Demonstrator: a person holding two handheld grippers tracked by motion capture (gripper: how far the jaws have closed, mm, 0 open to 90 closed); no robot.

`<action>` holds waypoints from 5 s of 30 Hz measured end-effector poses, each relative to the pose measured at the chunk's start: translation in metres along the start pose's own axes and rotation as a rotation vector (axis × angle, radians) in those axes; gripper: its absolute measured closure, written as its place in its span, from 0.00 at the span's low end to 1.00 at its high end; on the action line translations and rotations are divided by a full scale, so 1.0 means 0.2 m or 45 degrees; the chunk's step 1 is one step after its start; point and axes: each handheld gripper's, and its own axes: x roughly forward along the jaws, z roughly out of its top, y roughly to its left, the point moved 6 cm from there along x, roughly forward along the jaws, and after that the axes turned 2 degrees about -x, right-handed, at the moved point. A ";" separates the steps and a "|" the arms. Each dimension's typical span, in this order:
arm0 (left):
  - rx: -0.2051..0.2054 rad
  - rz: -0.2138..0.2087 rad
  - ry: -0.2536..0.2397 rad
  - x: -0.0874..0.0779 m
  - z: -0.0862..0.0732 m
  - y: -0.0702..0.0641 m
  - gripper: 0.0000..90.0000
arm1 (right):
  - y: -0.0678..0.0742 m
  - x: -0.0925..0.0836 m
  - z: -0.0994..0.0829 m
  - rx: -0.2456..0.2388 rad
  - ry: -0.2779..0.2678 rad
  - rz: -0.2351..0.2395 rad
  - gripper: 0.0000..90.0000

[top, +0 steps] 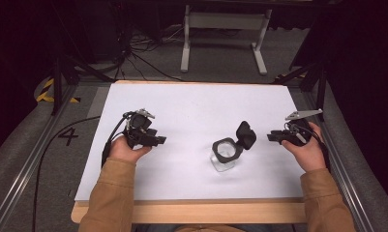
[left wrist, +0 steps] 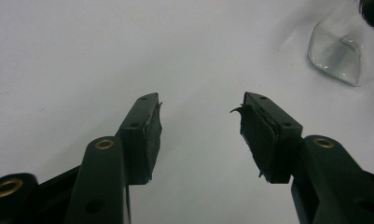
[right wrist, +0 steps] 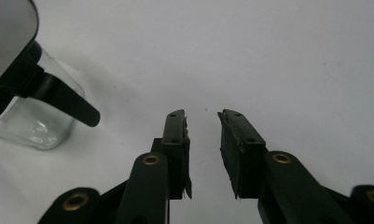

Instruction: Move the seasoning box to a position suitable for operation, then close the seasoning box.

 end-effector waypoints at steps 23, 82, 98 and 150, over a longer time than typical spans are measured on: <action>0.114 -0.090 -0.033 -0.03 0.09 -0.17 0.71 | 0.23 -0.21 0.12 -0.104 -0.250 0.103 1.00; 0.373 -0.315 0.076 0.38 0.13 -0.69 0.87 | 0.55 -0.18 0.24 -0.296 -0.321 0.169 1.00; 0.389 -0.305 0.111 0.38 0.11 -0.66 0.83 | 0.66 -0.03 0.20 -0.366 -0.185 0.248 1.00; 0.152 -0.203 -0.144 0.00 0.15 -0.31 0.80 | 0.43 0.17 -0.01 -0.215 0.112 0.322 1.00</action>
